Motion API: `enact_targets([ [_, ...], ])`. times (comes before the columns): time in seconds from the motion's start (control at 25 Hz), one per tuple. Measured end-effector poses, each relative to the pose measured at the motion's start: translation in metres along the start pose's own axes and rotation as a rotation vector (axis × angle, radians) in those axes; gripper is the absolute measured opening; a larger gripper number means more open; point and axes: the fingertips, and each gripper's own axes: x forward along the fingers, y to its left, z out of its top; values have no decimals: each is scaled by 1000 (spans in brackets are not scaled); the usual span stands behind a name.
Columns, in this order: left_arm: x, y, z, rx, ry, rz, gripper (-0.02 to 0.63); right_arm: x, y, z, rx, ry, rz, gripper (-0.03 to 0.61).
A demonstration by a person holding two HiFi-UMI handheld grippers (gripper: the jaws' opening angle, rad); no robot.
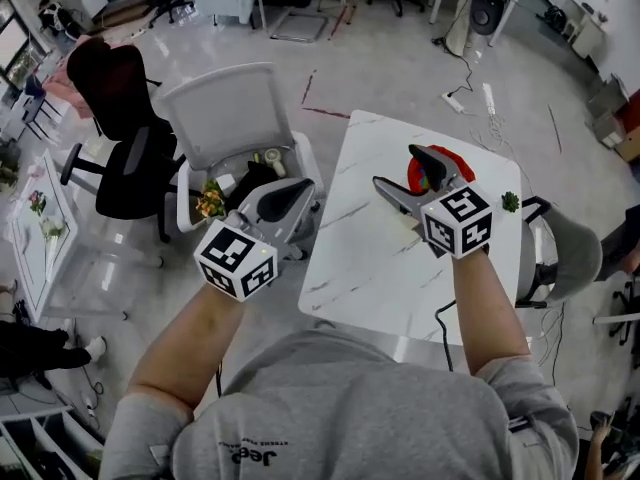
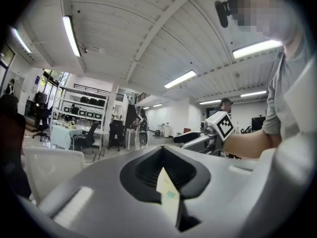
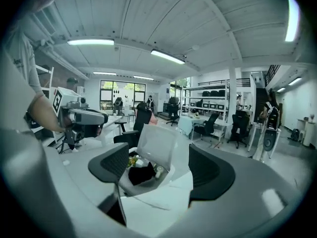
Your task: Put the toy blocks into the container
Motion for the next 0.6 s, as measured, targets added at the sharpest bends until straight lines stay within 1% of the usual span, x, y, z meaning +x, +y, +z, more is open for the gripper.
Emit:
enact_targets([
  [0.24, -107, 41, 14, 14, -38, 128, 58, 33, 94, 41, -5, -79, 118, 367],
  [0.28, -127, 47, 17, 12, -43, 151, 58, 36, 110, 48, -13, -91, 130, 347],
  [0.4, -190, 66, 28, 18, -57, 235, 58, 46, 157, 71, -34, -131, 166, 246],
  [0.52, -254, 87, 35, 46, -65, 326, 58, 62, 206, 91, -45, -159, 222, 208],
  [0.6, -297, 99, 36, 60, -70, 378, 58, 72, 239, 100, -50, -171, 249, 171],
])
